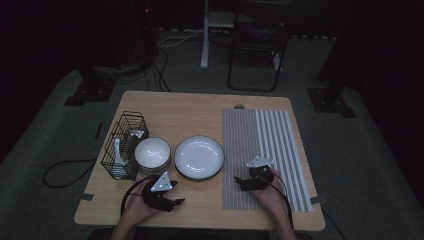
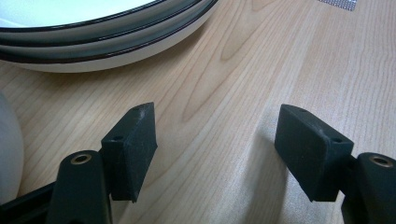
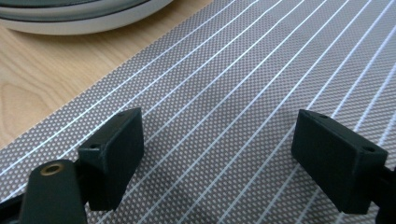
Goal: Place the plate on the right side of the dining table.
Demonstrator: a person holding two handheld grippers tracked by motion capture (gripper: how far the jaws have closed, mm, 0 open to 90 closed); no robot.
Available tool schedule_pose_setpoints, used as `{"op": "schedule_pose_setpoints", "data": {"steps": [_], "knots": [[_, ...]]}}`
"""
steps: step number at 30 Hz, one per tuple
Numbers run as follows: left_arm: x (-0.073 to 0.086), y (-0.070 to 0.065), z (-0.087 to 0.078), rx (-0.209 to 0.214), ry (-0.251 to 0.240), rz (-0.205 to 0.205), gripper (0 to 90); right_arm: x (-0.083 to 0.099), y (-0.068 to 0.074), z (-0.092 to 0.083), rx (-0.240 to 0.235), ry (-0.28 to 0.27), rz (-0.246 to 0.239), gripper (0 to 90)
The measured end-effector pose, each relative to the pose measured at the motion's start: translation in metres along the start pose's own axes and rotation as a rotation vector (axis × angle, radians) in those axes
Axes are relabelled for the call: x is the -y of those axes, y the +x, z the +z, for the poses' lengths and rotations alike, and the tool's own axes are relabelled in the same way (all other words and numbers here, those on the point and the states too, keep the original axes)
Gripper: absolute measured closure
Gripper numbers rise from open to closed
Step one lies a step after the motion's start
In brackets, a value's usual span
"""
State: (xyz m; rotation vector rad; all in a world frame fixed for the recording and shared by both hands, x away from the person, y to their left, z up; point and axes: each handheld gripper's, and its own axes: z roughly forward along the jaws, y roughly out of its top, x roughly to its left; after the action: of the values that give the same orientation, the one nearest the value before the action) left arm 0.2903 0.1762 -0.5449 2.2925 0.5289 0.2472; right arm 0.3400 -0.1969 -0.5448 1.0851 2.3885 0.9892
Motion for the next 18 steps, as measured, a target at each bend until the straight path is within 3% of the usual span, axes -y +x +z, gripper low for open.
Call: {"op": "schedule_pose_setpoints", "data": {"steps": [4,8,13,14,16,18], "knots": [[0.000,-0.001,0.000,-0.007,0.001,-0.006,29.1,-0.008,0.003,-0.007,0.008,-0.033,-0.008,17.2],[0.000,-0.001,-0.001,-0.009,0.002,-0.008,29.1,-0.012,0.000,-0.015,0.001,-0.048,-0.001,24.4],[0.001,0.000,-0.001,-0.015,0.002,-0.015,29.2,-0.011,-0.002,-0.020,0.003,-0.048,0.010,26.2],[0.001,0.000,-0.001,-0.016,0.002,-0.015,29.2,-0.010,-0.002,-0.024,0.029,-0.043,0.007,26.2],[0.001,0.000,-0.001,-0.017,0.002,-0.016,29.2,-0.010,-0.001,-0.027,0.050,-0.039,-0.014,26.1],[0.001,0.000,-0.001,-0.017,0.002,-0.016,29.2,-0.011,0.000,-0.031,0.071,-0.031,-0.065,26.1]]}}
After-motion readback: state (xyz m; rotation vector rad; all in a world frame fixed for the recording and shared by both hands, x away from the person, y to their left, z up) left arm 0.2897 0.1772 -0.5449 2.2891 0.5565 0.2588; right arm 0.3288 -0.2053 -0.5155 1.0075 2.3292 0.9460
